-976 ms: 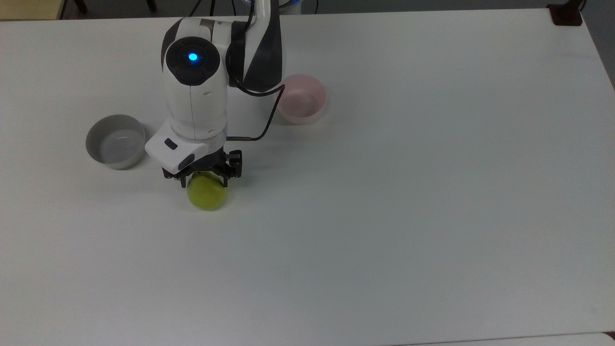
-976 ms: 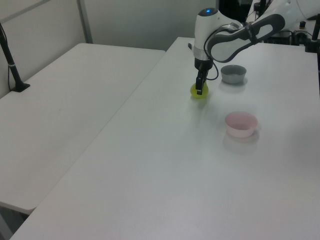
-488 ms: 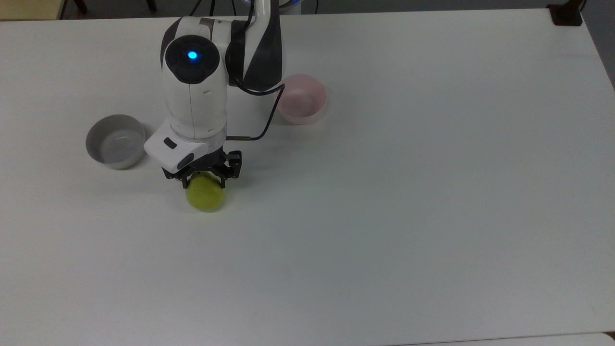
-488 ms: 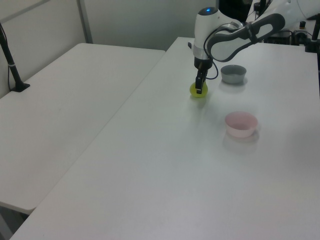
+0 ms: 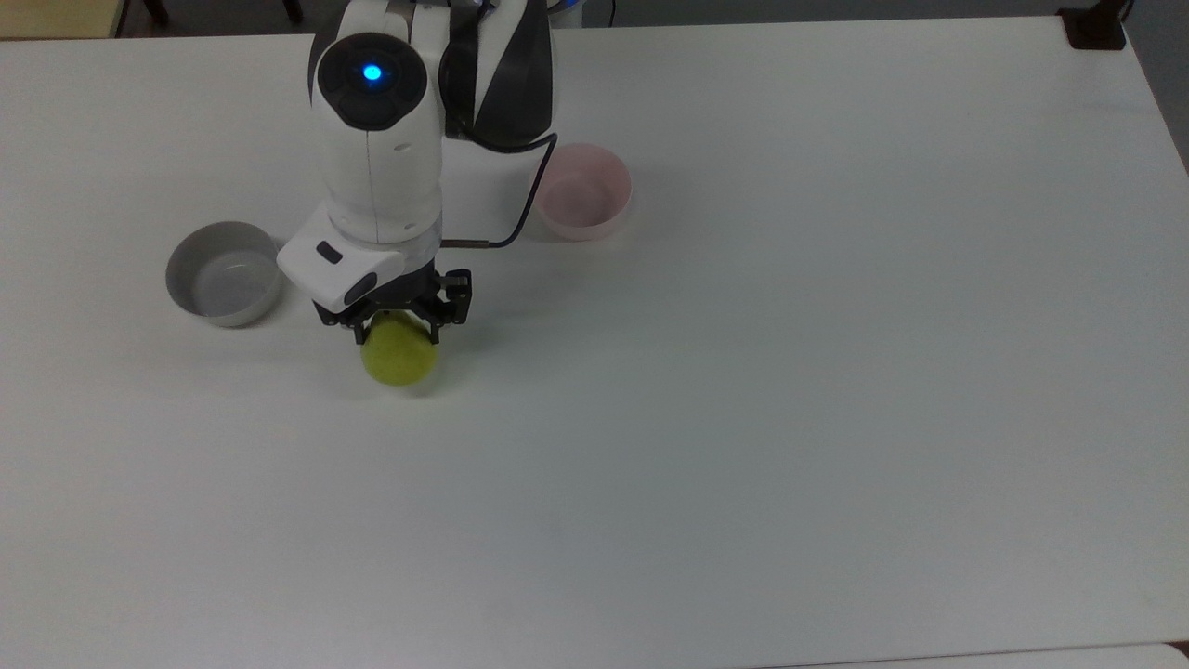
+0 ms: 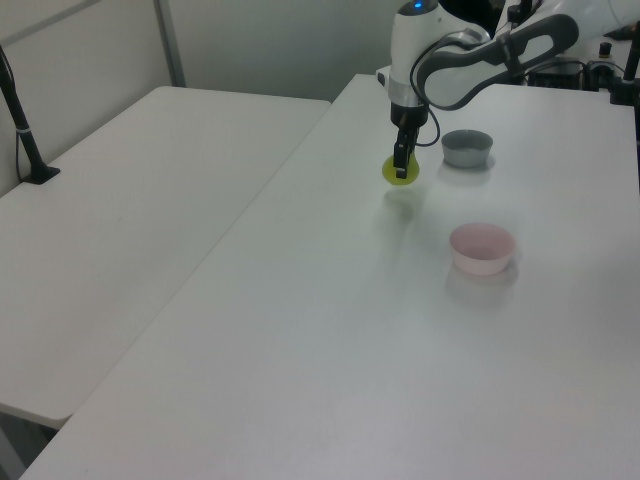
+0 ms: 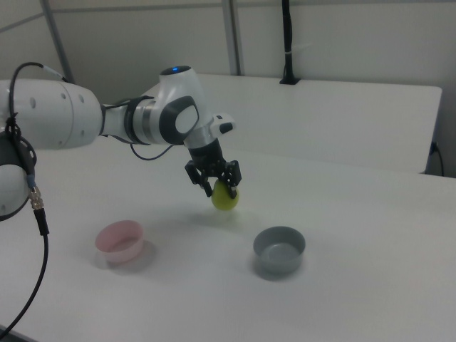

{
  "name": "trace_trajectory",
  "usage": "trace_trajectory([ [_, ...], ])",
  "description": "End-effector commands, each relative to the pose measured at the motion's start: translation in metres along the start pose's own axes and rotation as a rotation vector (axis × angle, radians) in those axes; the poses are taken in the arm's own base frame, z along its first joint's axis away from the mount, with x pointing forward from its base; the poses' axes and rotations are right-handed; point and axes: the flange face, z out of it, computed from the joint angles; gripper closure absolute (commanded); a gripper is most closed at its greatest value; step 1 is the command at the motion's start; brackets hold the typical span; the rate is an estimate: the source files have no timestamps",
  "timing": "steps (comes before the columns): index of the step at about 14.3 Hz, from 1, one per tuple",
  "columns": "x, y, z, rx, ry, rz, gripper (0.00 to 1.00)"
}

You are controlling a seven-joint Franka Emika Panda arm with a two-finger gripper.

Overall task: Place the pear in the bowl
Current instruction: 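Lift the pear and carry it over the pink bowl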

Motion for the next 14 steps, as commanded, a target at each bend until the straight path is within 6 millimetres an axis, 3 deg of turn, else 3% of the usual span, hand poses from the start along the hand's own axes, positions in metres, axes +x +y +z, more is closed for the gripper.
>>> trace_trajectory([
  [1,-0.028,-0.038,-0.034,0.017,-0.047,-0.063,0.32],
  [3,-0.042,-0.055,-0.045,0.022,-0.064,-0.095,0.32],
  [6,-0.076,-0.116,-0.063,0.021,-0.087,-0.194,0.32],
  [9,-0.109,-0.151,-0.082,0.012,-0.154,-0.259,0.32],
  [11,-0.133,-0.174,-0.081,0.008,-0.173,-0.306,0.32],
  [14,-0.149,-0.185,-0.072,0.006,-0.199,-0.328,0.32],
])
